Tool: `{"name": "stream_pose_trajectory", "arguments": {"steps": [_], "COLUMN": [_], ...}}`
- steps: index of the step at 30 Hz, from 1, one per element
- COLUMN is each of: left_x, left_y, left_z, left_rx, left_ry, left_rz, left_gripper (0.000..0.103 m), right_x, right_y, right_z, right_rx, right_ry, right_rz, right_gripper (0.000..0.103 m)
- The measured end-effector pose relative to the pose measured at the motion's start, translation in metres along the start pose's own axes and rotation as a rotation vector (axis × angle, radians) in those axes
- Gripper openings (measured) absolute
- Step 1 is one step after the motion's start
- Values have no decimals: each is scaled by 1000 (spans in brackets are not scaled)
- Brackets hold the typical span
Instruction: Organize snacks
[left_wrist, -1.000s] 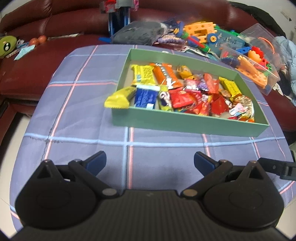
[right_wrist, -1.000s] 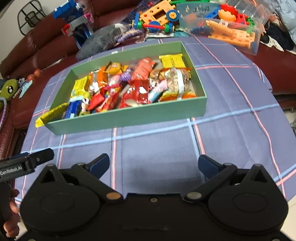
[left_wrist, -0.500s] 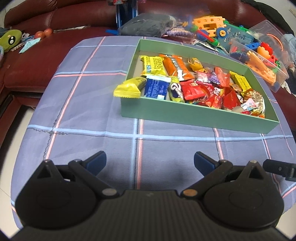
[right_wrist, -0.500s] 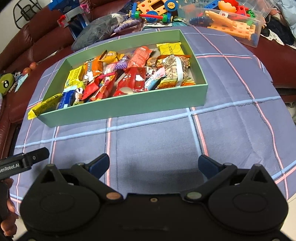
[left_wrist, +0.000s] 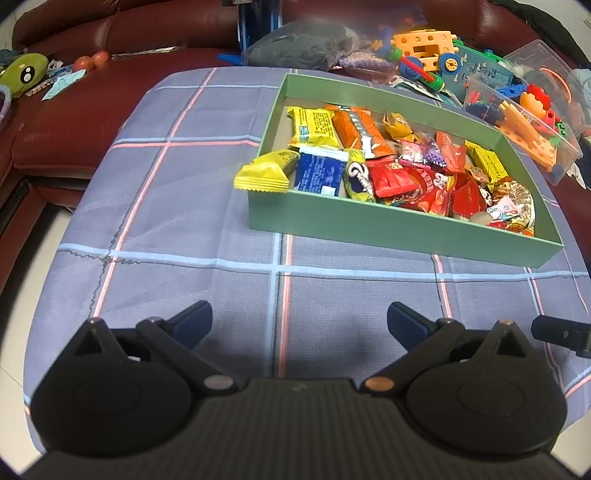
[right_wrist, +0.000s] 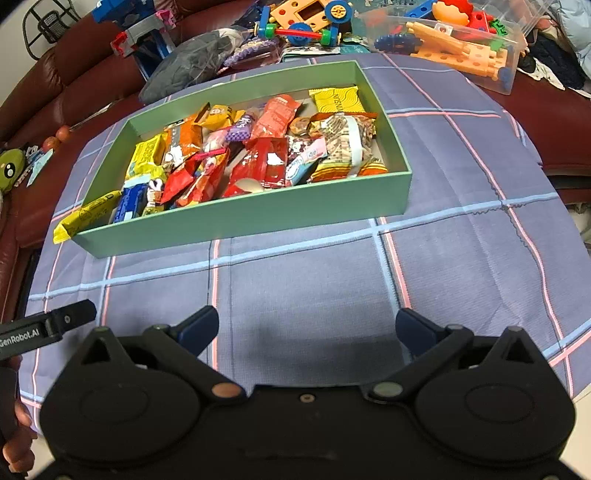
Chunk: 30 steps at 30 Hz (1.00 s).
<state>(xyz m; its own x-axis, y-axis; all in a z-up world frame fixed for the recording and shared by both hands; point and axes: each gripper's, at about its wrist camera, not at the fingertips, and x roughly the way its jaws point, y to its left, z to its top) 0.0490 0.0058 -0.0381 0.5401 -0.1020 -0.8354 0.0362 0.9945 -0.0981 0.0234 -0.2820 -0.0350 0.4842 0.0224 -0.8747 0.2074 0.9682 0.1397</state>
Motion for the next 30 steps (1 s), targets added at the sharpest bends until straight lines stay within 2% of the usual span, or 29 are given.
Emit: {"name": "stream_pose_trajectory", "arguments": {"steps": [17, 24, 30], "left_x": [-5, -4, -6], "left_y": [0, 1, -3], "left_z": [2, 2, 3], "left_rx": [5, 9, 32], "left_ry": [-8, 5, -7], "left_rz": [17, -11, 19], "left_gripper": [103, 103, 103], "right_x": [-1, -3, -4], "right_y": [3, 4, 4], "right_z": [1, 1, 2], "right_rx": [-4, -8, -9], "right_ry": [2, -4, -4], "right_rz": [-3, -7, -9], "right_gripper": [103, 103, 103]}}
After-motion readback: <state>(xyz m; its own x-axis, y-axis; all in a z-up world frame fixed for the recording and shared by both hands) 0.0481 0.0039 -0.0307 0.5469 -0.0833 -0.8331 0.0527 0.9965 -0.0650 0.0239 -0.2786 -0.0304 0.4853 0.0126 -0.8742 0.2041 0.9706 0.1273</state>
